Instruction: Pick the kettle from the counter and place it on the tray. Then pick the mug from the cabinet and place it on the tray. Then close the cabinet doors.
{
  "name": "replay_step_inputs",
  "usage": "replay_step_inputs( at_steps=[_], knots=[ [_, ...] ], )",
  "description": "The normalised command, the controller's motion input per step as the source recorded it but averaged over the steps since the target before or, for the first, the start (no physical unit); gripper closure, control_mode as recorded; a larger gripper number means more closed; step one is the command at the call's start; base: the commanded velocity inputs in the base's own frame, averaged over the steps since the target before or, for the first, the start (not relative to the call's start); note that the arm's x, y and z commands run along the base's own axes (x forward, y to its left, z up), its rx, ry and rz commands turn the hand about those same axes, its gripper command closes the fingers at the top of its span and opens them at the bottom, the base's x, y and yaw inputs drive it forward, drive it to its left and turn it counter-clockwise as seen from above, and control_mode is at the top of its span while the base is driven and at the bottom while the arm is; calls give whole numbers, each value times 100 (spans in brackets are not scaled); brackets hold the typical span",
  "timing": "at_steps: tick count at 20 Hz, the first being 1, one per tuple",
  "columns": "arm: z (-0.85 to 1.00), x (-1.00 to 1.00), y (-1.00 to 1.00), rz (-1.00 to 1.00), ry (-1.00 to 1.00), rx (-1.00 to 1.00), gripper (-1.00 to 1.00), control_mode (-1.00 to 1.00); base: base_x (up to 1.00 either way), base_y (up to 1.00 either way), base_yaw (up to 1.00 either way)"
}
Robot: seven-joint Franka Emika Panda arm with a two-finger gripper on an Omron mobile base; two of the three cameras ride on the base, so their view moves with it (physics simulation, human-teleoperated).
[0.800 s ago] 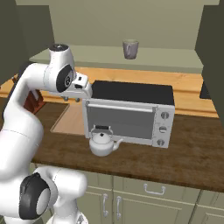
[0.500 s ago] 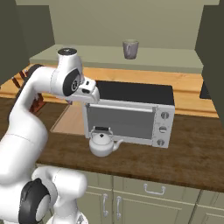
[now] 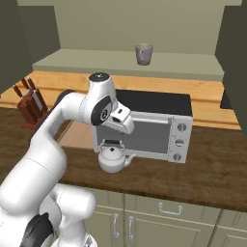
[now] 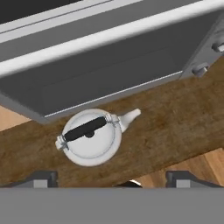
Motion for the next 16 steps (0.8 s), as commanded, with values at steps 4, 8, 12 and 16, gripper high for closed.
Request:
replay_step_inputs(
  at_steps=[4,8,12,16],
  knots=[
    [-9,11,9,-19,0,3,-100,-100,0,0,0],
    [-32,1,28,-23,0,0,-100,-100,0,0,0],
    [-52,0,15,-26,0,1,-100,-100,0,0,0],
    [-61,4,2,-22,-1,6,-100,-100,0,0,0]
  ],
)
